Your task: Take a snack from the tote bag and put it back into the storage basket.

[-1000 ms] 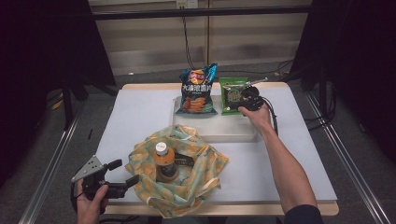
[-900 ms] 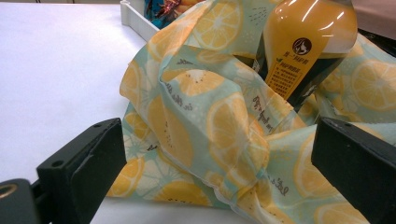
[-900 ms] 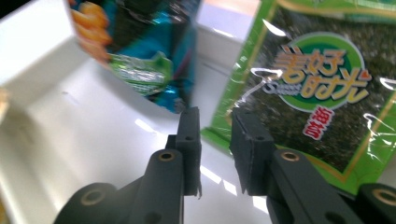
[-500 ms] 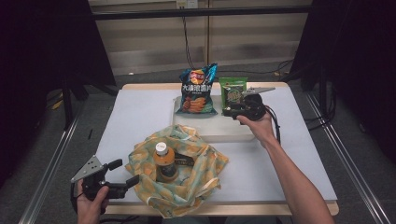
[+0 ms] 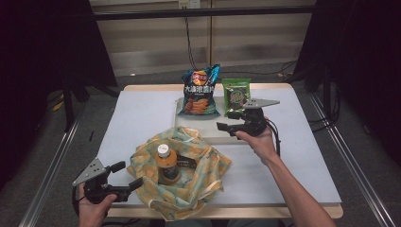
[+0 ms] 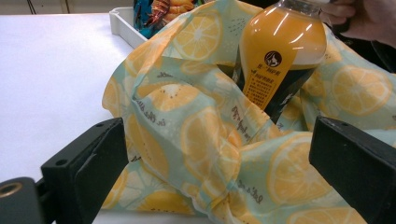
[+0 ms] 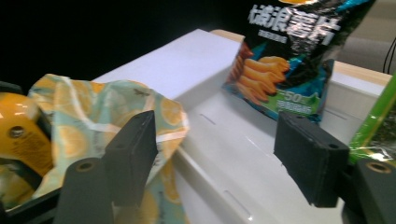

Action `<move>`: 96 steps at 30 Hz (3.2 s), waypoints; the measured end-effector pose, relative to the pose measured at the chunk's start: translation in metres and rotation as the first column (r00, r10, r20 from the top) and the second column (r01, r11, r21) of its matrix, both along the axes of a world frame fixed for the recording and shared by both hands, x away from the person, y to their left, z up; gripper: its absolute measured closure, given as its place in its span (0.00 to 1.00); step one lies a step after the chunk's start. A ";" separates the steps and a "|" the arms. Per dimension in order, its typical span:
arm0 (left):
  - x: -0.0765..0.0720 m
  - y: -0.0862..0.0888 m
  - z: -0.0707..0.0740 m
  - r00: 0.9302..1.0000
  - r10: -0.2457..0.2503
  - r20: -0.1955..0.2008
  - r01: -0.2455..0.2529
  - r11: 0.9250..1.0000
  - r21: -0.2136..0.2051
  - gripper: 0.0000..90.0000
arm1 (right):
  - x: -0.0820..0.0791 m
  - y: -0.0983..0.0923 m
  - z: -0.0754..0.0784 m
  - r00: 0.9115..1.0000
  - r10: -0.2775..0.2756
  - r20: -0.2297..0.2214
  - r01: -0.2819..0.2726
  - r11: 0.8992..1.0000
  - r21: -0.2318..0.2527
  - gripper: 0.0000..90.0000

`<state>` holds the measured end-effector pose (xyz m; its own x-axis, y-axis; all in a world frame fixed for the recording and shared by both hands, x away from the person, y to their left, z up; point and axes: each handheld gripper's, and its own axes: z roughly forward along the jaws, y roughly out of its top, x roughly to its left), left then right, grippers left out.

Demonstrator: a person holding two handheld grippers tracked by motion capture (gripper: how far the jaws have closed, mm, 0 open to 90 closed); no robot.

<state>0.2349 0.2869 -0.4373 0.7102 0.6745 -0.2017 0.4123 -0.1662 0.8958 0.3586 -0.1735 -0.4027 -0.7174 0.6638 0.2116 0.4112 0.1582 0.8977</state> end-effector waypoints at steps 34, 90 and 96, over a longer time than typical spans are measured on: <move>-0.004 -0.017 0.005 0.999 -0.043 0.016 0.042 0.998 0.054 0.31 | -0.056 0.116 0.011 0.913 0.408 0.023 -0.407 0.912 -0.043 0.39; -0.001 -0.009 0.001 1.000 0.011 0.020 -0.012 0.998 0.054 0.22 | -0.044 0.168 -0.005 0.890 0.455 -0.045 -0.457 0.883 -0.106 0.34; -0.001 -0.009 0.001 1.000 0.018 0.021 -0.019 0.999 0.050 0.21 | -0.045 0.162 0.003 0.906 0.420 -0.046 -0.422 0.904 -0.072 0.34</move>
